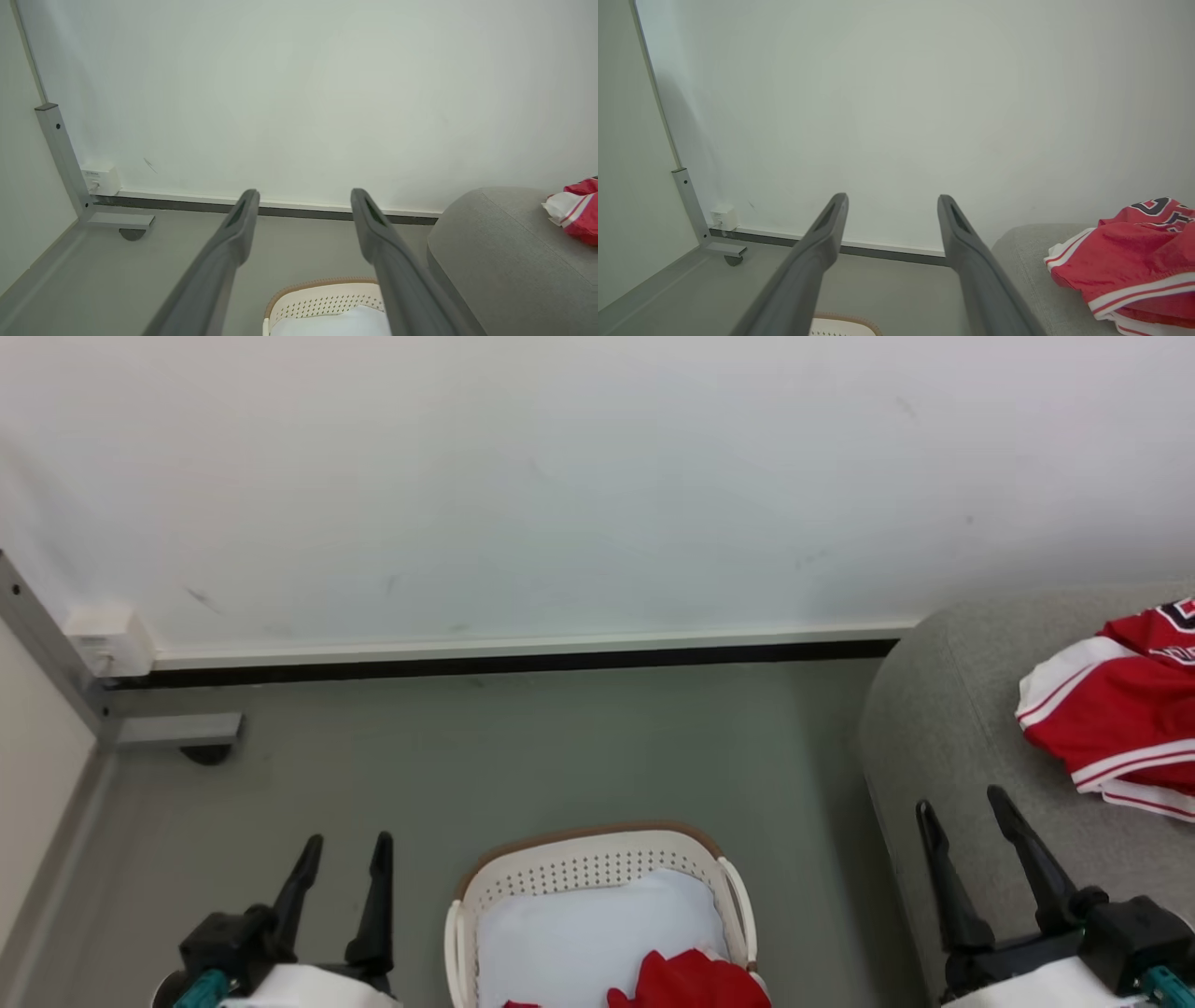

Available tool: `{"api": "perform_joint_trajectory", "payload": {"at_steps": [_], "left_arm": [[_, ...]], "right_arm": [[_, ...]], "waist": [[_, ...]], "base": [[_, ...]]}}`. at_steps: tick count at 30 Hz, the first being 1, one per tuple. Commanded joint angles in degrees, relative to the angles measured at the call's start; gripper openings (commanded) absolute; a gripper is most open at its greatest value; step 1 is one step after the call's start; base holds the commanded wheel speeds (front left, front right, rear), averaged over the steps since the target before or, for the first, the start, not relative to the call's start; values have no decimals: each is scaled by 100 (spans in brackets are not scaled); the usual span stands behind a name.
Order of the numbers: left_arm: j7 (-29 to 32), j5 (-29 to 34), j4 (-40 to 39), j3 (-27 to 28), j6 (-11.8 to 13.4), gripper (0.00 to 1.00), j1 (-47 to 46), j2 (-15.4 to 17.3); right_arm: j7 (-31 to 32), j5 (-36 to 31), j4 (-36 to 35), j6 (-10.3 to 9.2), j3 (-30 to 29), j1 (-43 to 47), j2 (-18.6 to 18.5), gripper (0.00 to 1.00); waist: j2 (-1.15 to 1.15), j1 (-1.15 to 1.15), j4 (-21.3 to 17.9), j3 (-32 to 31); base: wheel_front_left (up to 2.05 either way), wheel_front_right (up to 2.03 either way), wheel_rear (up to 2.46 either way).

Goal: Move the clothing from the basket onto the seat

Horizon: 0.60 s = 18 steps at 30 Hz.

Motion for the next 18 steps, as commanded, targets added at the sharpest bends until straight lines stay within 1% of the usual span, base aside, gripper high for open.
{"api": "perform_joint_trajectory", "payload": {"at_steps": [1, 8, 14, 18], "left_arm": [[-3, -7, 18, -32, -9, 100, -101, 41], [-3, -192, 107, -486, -2, 100, -624, 306], [4, -387, 500, -868, -2, 100, -1235, 628], [183, -529, 847, -1081, -2, 100, -1672, 816]], "right_arm": [[-18, -14, -42, -15, -4, -117, 35, 100], [-8, -145, -295, -15, 21, -696, 178, 100], [-8, -283, -552, -15, -118, -1188, 337, 100], [-8, -349, -731, -15, -220, -1419, 448, 100]], "waist": [[0, 0, -110, 126], [0, 0, -401, 933], [0, 0, -645, 1662], [0, 0, -826, 2108]], "base": [[0, 0, 0], [0, 0, 0], [0, 0, 0], [0, 0, 0]]}}
